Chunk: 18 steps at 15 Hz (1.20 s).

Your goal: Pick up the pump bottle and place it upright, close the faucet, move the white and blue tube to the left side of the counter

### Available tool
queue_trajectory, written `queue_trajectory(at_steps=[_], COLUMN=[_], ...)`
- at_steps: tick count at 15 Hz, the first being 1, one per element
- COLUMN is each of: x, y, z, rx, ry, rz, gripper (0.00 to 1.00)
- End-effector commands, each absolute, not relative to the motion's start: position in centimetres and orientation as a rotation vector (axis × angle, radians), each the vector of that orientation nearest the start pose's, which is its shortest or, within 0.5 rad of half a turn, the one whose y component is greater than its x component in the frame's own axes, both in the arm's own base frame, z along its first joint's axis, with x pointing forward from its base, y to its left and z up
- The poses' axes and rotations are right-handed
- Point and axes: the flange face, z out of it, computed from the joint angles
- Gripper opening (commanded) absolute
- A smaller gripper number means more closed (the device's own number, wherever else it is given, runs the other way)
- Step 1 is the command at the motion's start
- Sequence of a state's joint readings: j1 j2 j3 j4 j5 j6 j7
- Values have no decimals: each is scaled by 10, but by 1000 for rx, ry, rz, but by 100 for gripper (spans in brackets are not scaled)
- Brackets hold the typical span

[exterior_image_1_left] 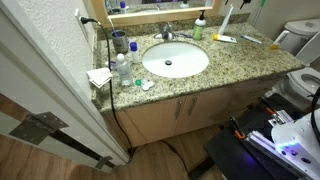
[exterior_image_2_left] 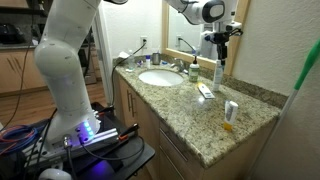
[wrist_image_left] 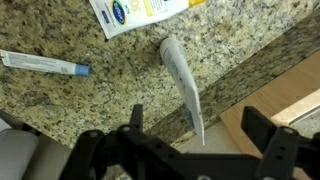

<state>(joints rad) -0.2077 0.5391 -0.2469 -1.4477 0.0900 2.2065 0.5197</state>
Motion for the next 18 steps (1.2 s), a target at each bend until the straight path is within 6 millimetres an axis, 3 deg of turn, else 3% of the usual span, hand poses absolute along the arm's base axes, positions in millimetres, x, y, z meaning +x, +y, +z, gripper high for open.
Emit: queue_trajectory(at_steps=[1,5,6,7,16,18], x=[675,672,672,671,670,669], y=[-281,-281,-282,-282,-286,-288], z=[395,394,393,393,396,400], rx=[-2779,-2778,-2777,-2783,-2783,-2767], ry=[1497,1501,1488,1498,1499,1505], rz=[-356,-351,-350,-350,-352,-356], gripper=[100,100,83,74,10,0])
